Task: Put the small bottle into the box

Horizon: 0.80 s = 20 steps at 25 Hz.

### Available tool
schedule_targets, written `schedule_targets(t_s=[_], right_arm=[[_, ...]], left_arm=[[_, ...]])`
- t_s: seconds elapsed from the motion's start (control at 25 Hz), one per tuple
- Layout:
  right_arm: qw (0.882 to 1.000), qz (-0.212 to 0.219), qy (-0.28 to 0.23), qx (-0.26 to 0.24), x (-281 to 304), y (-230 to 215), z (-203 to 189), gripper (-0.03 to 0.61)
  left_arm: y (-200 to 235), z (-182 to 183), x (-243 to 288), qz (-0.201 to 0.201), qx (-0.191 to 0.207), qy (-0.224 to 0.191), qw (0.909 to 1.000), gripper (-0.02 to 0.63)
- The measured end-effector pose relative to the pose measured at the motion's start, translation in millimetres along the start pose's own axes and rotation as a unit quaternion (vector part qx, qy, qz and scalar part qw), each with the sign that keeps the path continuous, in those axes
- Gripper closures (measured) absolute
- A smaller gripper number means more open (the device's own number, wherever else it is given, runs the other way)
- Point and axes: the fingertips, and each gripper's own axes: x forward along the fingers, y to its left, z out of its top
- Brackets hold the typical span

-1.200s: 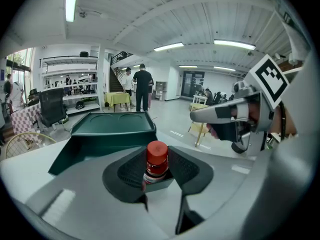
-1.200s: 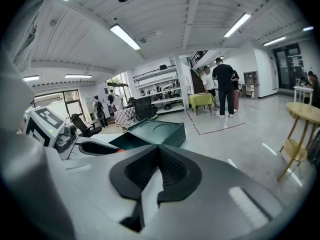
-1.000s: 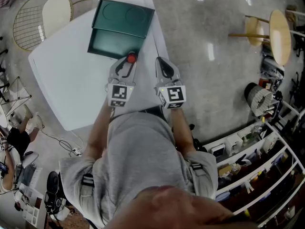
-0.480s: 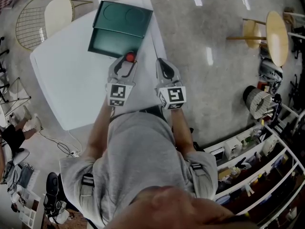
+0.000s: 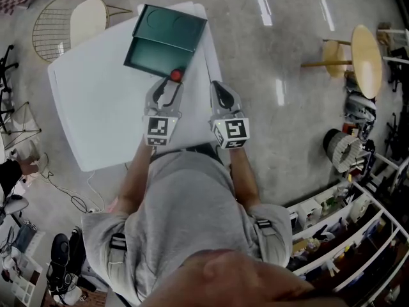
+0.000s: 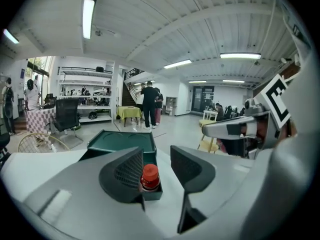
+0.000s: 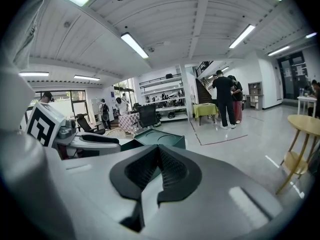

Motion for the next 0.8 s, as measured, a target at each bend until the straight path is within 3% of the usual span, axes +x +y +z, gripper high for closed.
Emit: schedule_targets(t_s=[0.48, 0.8], right_arm=[[0.998, 0.035, -0.045, -0.035, -29, 26, 34, 0.575], [0.996, 0.039, -0.07, -0.047, -46, 54, 50, 0.575]], left_arm=[[6, 34, -54, 0.066, 0.013, -0.054, 0.9963, 0.516], [22, 46, -99, 0.087, 0.007, -0.081, 0.9929, 0.548]])
